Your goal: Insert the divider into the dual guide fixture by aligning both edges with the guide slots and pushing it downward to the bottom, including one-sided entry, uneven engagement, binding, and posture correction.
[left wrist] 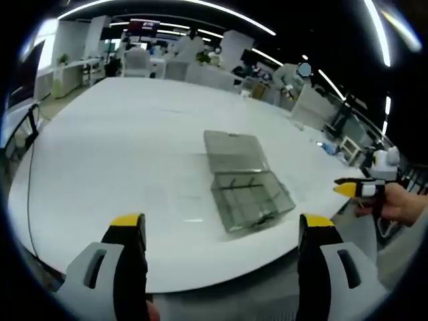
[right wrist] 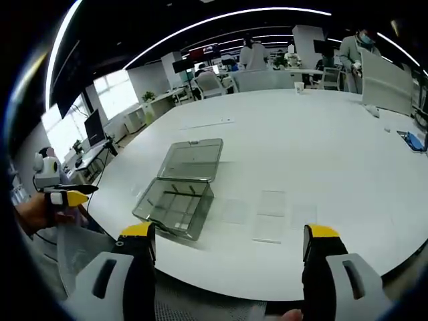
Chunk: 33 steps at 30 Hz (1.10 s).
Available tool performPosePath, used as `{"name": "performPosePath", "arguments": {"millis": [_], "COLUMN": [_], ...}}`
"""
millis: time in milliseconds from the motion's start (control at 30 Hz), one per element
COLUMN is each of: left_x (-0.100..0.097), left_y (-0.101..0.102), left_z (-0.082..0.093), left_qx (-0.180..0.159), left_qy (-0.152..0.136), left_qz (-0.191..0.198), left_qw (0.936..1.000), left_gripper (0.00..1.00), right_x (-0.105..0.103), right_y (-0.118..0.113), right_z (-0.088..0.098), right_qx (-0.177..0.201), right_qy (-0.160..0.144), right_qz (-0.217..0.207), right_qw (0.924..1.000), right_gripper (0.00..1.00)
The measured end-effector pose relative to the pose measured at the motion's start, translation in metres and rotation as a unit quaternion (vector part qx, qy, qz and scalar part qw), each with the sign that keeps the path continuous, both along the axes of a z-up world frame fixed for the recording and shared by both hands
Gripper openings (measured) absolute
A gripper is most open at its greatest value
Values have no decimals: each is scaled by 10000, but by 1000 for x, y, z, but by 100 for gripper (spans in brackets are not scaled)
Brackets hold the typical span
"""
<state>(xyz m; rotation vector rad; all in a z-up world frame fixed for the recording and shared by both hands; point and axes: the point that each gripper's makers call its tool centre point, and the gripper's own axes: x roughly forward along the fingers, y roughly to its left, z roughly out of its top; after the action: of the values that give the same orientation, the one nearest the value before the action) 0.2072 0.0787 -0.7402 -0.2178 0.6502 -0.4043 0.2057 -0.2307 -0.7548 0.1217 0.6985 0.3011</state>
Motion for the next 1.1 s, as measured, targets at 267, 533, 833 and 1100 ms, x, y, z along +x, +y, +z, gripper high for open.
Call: {"name": "performPosePath", "arguments": {"millis": [267, 533, 833, 1100], "left_x": [0, 1, 2, 3], "left_y": [-1, 0, -1, -2], "left_z": [0, 1, 1, 2], "left_qx": [-10, -49, -80, -108], "left_qy": [20, 24, 32, 34], "left_qz": [-17, 19, 2, 1], "left_qw": [10000, 10000, 10000, 9999], "left_gripper": [92, 93, 93, 93], "right_x": [1, 1, 0, 1], "right_y": [-1, 0, 1, 1], "right_z": [0, -1, -1, -1], "right_qx": [18, 5, 16, 37], "right_qy": [-8, 7, 29, 43], "right_qz": [-10, 9, 19, 26], "right_qw": [10000, 10000, 10000, 10000], "right_gripper": [89, 89, 88, 88]}}
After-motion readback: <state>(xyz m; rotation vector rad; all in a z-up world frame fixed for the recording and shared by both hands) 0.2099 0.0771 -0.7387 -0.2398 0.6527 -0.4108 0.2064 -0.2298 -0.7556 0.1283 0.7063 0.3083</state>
